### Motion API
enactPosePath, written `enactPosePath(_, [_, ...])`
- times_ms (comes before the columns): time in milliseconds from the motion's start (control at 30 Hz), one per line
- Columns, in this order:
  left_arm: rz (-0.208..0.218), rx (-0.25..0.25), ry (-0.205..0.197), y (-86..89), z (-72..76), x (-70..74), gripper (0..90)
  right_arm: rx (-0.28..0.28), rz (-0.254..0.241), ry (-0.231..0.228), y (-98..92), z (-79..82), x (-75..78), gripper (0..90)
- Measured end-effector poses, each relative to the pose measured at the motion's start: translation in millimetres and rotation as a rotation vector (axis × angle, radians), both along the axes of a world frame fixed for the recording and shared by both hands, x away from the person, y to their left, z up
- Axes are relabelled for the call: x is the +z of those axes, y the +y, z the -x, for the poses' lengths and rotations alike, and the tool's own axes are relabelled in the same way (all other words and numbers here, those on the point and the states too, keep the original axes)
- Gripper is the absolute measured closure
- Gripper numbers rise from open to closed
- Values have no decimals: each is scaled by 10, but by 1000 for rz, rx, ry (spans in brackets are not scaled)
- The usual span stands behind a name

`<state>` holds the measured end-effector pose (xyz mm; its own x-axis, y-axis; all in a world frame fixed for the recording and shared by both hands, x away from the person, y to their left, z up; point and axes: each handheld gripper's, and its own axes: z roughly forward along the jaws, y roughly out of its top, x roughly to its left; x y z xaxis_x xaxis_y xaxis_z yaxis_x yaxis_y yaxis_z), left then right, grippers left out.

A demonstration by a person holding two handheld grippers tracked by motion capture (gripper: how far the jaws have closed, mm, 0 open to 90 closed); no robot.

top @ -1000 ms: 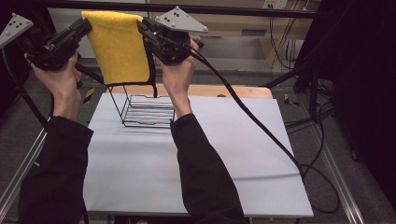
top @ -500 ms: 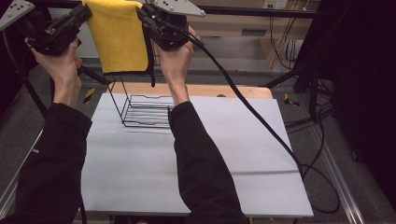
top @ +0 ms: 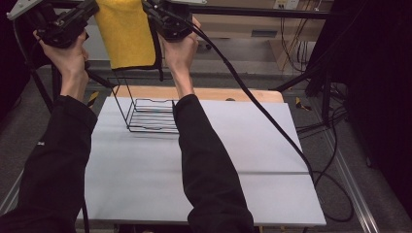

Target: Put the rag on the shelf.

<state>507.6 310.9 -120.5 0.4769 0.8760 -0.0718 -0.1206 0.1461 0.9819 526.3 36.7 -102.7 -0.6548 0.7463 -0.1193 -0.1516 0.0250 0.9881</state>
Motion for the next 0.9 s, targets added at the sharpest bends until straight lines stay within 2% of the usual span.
enactPosePath(200, [-6, 1, -6, 10, -89, 10, 843, 5, -5, 6, 1, -125, -11, 784])
enactPosePath(300, [-16, 1, 1, 3, -140, -11, 844, -1, 17, -10, -4, -155, -11, 783])
enactPosePath(533, [-21, 0, 17, 23, -195, -106, 843, -8, 57, -7, 16, -219, -37, 783])
enactPosePath(733, [-38, -21, 34, 57, -147, -249, 844, 0, 77, 11, 12, -218, -170, 783])
enactPosePath(900, [-52, -45, 38, 83, -47, -376, 843, 16, 82, 14, -12, -131, -296, 783])
